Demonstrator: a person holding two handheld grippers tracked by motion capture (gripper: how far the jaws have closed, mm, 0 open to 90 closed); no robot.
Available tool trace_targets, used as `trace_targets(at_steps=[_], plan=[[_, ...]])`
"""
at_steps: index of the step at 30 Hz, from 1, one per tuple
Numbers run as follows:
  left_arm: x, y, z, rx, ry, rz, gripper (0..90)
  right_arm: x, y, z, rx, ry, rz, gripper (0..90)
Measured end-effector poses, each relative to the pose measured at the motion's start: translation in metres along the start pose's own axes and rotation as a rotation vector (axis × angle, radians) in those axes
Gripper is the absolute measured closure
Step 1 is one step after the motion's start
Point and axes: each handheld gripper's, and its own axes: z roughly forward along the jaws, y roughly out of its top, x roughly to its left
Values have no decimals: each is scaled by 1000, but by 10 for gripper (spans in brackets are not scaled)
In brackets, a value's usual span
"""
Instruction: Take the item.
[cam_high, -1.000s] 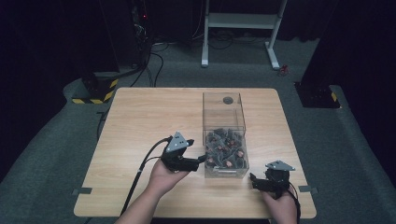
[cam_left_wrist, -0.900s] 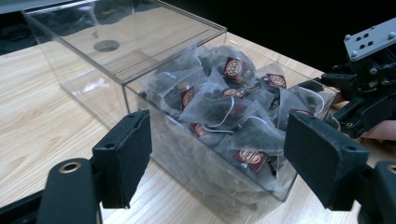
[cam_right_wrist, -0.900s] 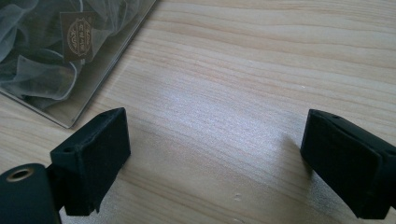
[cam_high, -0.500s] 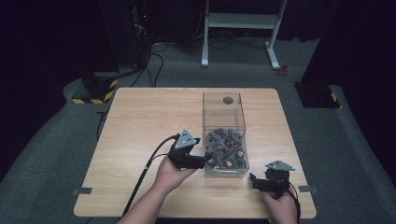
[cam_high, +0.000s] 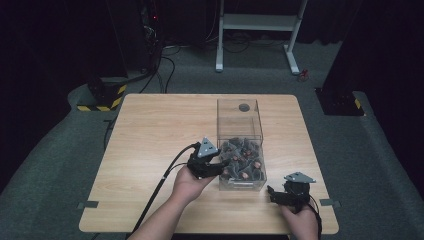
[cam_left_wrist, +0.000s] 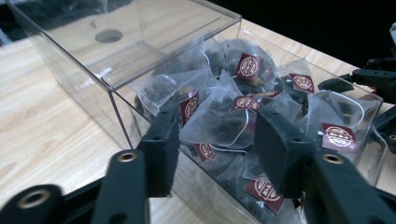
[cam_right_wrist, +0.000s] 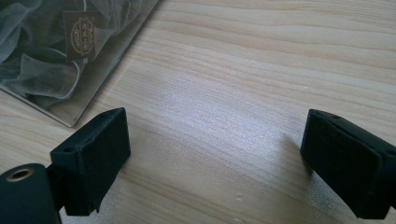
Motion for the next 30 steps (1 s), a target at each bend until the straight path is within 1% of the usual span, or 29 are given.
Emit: trace_targets(at_steps=[4, 7, 8, 10, 12, 14, 15, 17, 22, 30], plan=[[-1, -1, 5, 11, -10, -3, 420, 0, 0, 0, -1, 1, -4, 82], [-2, -1, 7, 9, -10, 1, 401, 0, 0, 0, -1, 1, -4, 82], [-2, -1, 7, 6, -11, -5, 400, 0, 0, 0, -1, 1, -4, 82], [-2, 0, 8, 3, -17, -6, 398, 0, 0, 0, 0, 2, -5, 82], [-4, 0, 9, 6, -14, 10, 403, 0, 0, 0, -1, 2, -5, 82], [-5, -1, 11, 10, -18, 17, 413, 0, 0, 0, -1, 2, -5, 82], [-6, -1, 11, 8, -20, 16, 428, 0, 0, 0, 0, 2, -5, 82], [-7, -2, 12, 11, -19, 28, 461, 0, 0, 0, 0, 3, -7, 82], [-9, -2, 11, 7, -26, 40, 628, 0, 0, 0, 0, 3, -9, 82], [-10, -2, 12, 3, -41, 50, 846, 0, 0, 0, -1, 4, -10, 82]])
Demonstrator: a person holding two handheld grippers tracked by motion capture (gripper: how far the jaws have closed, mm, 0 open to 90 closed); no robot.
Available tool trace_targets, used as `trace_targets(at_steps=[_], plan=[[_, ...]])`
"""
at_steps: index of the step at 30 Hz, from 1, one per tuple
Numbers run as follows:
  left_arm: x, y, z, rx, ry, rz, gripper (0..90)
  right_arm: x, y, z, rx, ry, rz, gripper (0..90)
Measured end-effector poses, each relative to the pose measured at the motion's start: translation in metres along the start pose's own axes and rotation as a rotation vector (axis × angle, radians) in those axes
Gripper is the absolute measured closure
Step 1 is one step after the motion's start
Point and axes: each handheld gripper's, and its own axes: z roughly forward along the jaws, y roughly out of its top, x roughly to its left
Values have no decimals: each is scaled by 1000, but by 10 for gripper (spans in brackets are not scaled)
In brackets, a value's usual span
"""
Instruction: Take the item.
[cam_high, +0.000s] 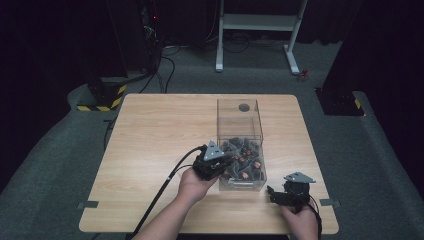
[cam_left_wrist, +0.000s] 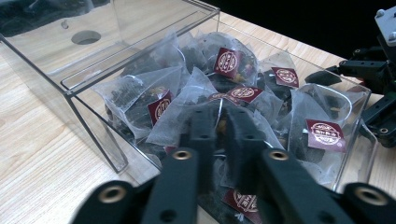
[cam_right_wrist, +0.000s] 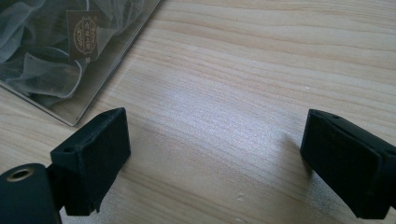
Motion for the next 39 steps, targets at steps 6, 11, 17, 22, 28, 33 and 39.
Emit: trace_targets(at_steps=[6, 11, 17, 22, 28, 33, 39], plan=[[-2, 0, 0, -5, -7, 13, 900, 0, 0, 0, -1, 1, -3, 82], [-2, 1, -5, -24, -8, 10, 900, 0, 0, 0, 0, 1, -2, 83], [3, 1, -11, -52, 41, -2, 900, 0, 0, 0, 0, 1, -2, 82], [8, 2, -8, -80, 35, -62, 609, 0, 0, 0, -1, 1, -2, 82], [8, 3, 2, -63, 30, -87, 371, 0, 0, 0, -1, 2, -1, 83], [5, 0, 7, -17, -10, -72, 370, 0, 0, 0, -1, 2, -2, 83], [3, 0, 4, -9, -26, -57, 543, 0, 0, 0, -1, 2, -2, 82]])
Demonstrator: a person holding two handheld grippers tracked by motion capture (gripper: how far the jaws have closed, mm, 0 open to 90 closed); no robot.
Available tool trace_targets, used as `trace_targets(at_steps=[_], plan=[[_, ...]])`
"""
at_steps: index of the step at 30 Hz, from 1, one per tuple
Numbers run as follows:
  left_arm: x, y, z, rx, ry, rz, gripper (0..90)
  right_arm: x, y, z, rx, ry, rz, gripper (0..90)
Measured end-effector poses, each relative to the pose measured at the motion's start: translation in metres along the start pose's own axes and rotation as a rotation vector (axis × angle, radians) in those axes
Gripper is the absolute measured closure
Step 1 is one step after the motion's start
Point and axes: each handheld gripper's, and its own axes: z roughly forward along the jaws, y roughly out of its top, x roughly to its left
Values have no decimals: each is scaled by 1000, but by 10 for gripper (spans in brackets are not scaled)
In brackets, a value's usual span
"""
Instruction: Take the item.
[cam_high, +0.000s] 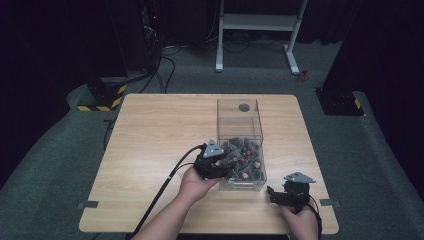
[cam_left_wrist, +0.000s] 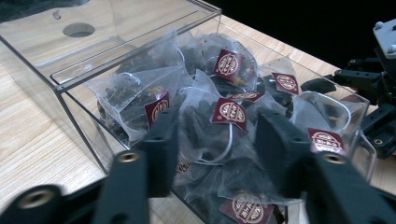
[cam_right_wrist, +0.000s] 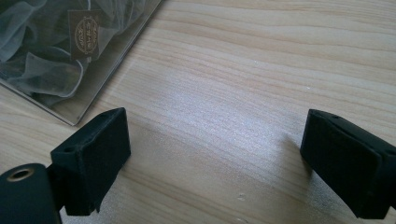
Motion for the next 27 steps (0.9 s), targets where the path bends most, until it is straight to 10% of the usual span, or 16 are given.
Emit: trace_targets(at_steps=[11, 27], plan=[[-3, -1, -1, -1, 10, 30, 879, 0, 0, 0, 0, 0, 0, 82], [-3, 3, -13, -63, 12, 22, 898, 0, 0, 0, 0, 0, 0, 83]])
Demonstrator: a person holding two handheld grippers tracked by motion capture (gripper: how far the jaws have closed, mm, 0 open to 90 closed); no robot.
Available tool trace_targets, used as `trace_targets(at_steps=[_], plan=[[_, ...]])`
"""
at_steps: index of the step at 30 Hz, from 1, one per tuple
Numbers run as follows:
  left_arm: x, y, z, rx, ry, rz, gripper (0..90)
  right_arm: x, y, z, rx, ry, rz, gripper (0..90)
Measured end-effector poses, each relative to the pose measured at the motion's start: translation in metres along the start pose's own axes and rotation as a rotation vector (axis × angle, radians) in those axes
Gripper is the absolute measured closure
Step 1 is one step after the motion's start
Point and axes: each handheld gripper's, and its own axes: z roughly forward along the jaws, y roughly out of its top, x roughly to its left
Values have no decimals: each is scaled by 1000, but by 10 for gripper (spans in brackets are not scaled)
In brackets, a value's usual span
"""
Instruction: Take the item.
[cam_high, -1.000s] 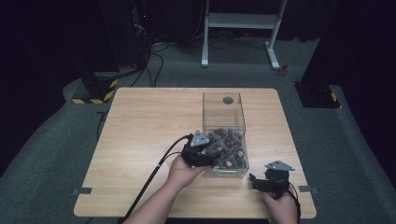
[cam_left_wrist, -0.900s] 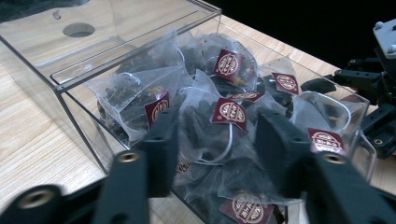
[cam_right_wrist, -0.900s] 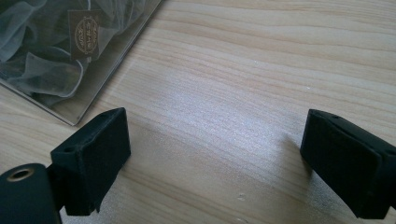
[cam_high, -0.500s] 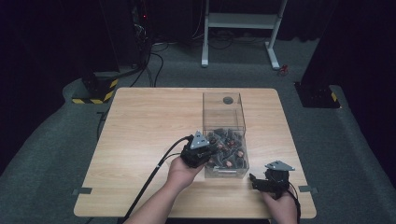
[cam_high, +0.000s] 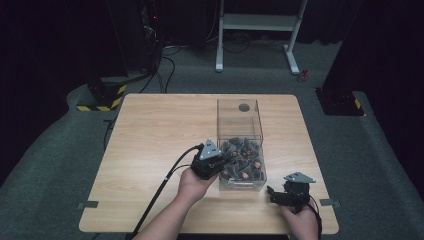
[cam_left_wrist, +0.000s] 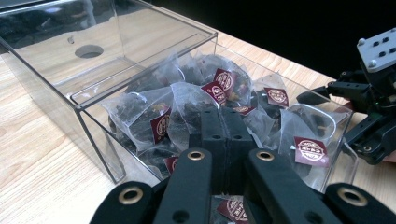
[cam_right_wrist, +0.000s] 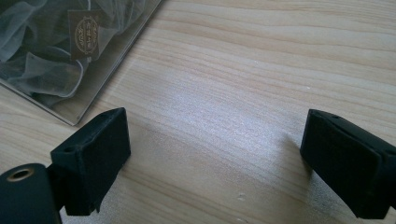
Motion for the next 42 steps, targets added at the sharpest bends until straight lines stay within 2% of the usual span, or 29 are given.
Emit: trace_targets(at_steps=[19, 36, 42], plan=[[2, 5, -12, -67, 5, -17, 898, 0, 0, 0, 0, 0, 0, 83], [7, 10, -23, -108, 5, -31, 898, 0, 0, 0, 0, 0, 0, 83], [7, 10, -25, -106, 5, -28, 898, 0, 0, 0, 0, 0, 0, 83]])
